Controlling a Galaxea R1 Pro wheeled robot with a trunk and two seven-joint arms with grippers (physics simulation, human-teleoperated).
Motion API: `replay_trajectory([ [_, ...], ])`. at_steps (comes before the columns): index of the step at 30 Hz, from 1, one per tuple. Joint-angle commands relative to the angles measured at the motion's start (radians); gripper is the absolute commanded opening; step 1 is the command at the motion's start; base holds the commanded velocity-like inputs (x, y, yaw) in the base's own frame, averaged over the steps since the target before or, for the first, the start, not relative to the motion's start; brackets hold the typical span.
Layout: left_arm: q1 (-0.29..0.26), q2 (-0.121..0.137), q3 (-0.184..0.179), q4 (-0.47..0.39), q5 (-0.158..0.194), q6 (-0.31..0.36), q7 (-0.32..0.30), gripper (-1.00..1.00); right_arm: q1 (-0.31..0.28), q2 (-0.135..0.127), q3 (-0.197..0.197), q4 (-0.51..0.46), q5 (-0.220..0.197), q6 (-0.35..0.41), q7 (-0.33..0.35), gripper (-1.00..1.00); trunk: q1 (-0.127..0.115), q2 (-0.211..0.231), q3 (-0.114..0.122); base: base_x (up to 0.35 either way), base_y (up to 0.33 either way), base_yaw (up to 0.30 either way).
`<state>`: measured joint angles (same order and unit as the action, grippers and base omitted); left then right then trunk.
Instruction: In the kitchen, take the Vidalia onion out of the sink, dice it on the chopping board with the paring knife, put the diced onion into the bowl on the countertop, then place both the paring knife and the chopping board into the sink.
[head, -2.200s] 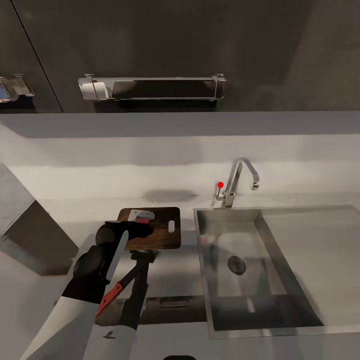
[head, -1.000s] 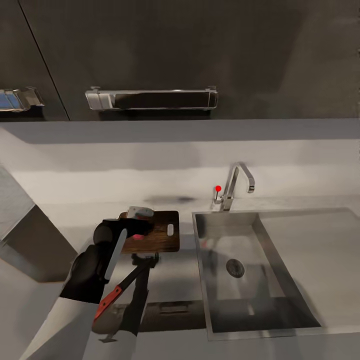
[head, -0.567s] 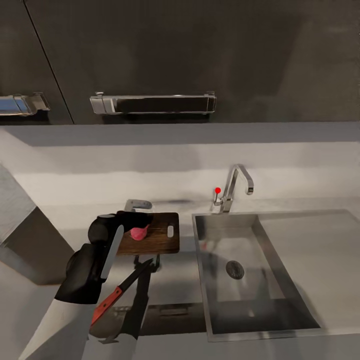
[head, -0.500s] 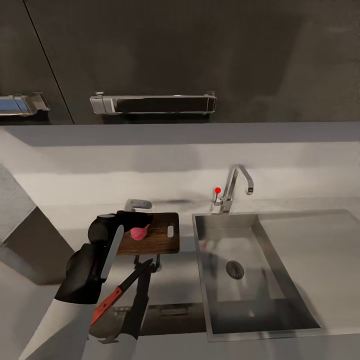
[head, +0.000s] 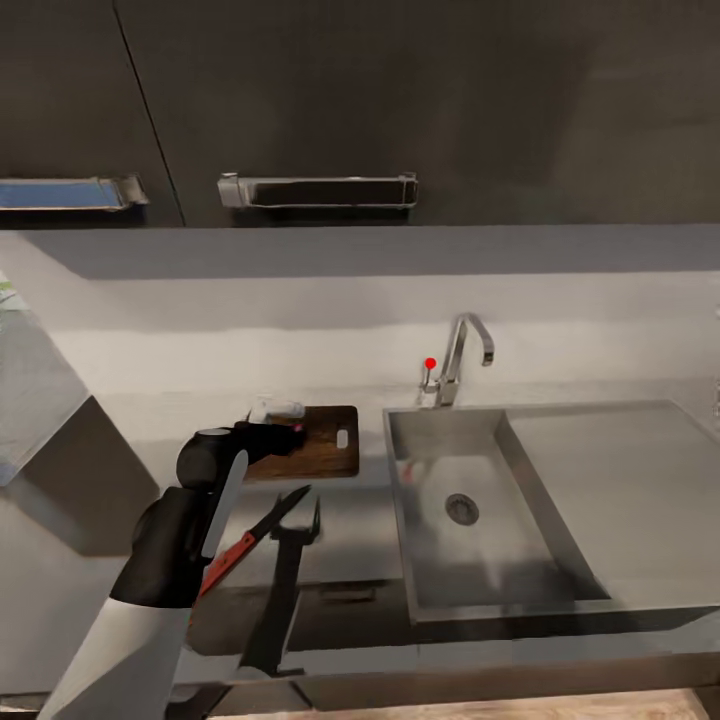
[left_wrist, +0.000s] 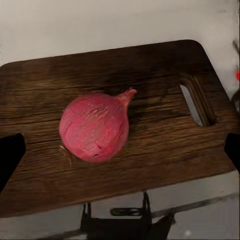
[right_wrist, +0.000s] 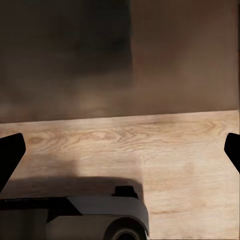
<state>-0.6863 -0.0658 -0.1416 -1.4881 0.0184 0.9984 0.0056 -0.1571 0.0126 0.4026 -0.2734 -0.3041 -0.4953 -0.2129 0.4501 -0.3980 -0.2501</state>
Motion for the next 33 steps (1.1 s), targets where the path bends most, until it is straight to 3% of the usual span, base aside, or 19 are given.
replay_trajectory([
  [1,-0.001,0.0,0.0,-0.001,0.002,0.005,0.001,1.0,-0.001,0.0,0.009,0.0,-0.007,-0.003,-0.006,1.0,0.0,-0.002,-0.002,-0.342,0.0,0.0],
  [33,0.004,0.0,-0.001,-0.017,0.002,0.005,0.001,1.0,-0.001,-0.001,0.007,0.0,-0.007,-0.006,-0.007,1.0,0.0,-0.002,-0.002,-0.346,0.0,0.0],
])
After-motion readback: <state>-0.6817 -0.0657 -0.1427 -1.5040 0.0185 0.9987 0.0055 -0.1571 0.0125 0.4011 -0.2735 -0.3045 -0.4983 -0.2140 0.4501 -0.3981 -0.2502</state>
